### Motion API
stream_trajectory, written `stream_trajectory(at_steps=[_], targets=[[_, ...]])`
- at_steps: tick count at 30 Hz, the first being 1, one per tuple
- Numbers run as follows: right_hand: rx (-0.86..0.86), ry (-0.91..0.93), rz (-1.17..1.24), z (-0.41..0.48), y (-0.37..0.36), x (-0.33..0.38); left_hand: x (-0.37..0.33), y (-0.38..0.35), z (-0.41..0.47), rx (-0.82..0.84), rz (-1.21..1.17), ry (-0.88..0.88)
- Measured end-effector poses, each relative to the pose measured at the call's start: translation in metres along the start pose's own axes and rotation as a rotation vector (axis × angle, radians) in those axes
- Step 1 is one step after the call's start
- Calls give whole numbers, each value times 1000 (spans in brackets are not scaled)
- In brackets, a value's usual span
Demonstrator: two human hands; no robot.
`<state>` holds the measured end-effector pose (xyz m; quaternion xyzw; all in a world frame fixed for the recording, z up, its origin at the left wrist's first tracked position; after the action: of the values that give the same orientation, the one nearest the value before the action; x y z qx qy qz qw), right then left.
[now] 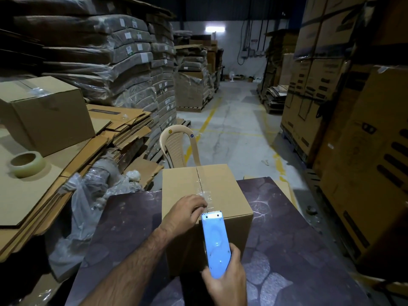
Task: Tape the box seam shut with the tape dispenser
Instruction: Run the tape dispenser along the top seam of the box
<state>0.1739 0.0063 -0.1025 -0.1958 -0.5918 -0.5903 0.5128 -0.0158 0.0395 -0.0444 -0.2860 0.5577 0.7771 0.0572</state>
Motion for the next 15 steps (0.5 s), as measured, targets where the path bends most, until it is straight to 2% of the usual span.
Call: stream_trajectory(at_steps=[5,11,15], targets=[[-29,47,-34,-1,6,8,0,3,1,65,-1,-44],[14,50,-49,2,8,14,7,10,3,288,211,-122],[30,31,-62,3,7,15,13,13,5,339,325,-186]])
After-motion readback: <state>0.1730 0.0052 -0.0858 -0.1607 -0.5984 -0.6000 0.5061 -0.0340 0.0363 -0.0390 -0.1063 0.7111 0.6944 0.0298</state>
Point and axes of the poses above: each hand's wrist, its own z-axis towards the middle knuckle, its own y-axis out of the back of the hand, x = y × z, the point moved 1 cm from there along z, towards the middle knuckle, and after that the axes turned 14 degrees about y, right-handed, at the moved point
